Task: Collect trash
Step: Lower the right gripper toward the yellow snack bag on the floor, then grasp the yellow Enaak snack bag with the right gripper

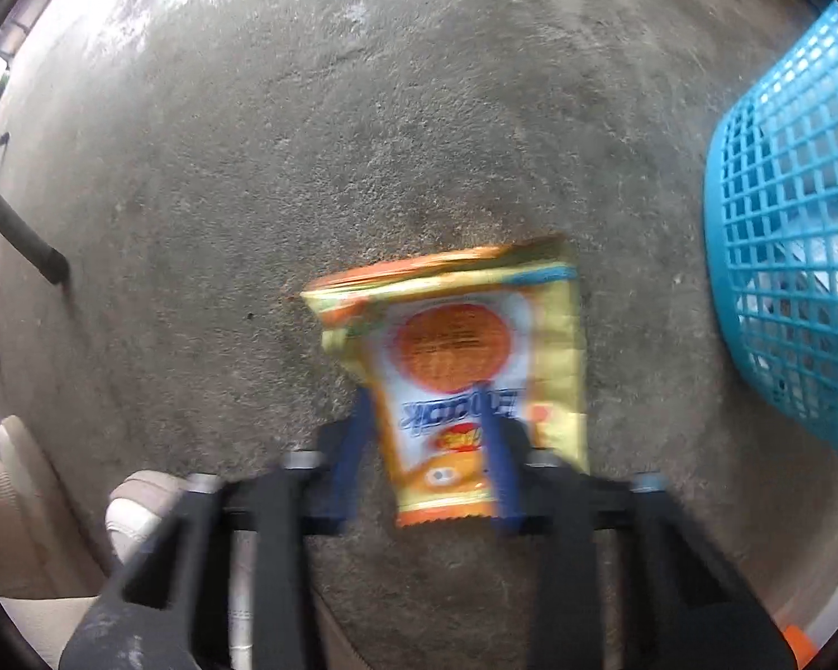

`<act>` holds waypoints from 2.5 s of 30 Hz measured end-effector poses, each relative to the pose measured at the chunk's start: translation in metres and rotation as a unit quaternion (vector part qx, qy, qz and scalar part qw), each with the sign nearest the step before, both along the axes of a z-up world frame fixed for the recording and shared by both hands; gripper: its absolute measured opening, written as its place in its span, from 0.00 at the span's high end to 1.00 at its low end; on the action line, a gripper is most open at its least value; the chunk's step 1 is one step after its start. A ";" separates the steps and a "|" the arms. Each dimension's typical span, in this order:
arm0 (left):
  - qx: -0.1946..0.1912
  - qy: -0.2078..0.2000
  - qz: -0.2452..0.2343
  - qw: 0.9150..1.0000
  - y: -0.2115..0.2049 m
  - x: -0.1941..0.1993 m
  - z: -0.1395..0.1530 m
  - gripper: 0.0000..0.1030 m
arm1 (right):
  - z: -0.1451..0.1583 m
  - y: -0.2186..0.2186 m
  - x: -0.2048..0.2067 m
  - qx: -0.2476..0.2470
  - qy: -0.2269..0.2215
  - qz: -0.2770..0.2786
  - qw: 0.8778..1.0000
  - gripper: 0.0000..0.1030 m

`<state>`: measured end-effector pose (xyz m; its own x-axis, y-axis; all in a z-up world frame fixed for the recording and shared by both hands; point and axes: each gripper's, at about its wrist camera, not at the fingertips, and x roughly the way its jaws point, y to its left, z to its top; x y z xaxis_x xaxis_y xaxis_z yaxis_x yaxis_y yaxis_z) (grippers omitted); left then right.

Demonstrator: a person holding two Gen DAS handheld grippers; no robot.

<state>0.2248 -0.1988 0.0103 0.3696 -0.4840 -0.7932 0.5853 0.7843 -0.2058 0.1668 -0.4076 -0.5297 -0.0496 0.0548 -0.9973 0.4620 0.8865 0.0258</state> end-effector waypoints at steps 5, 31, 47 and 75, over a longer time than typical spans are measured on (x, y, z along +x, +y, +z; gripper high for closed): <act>-0.007 -0.009 -0.002 1.000 0.003 -0.007 0.007 0.16 | 0.002 0.004 -0.017 -0.001 0.001 -0.006 1.000 1.00; 0.013 0.009 -0.007 1.000 -0.007 -0.001 -0.012 0.16 | -0.022 -0.074 -0.041 -0.108 0.046 -0.035 0.992 0.08; 0.009 0.009 -0.013 1.000 -0.013 -0.006 -0.010 0.16 | -0.009 0.000 -0.044 0.053 -0.028 0.033 0.998 0.38; 0.004 0.010 -0.010 1.000 -0.010 -0.005 -0.009 0.16 | 0.000 -0.057 -0.108 -0.046 -0.013 -0.141 0.989 0.58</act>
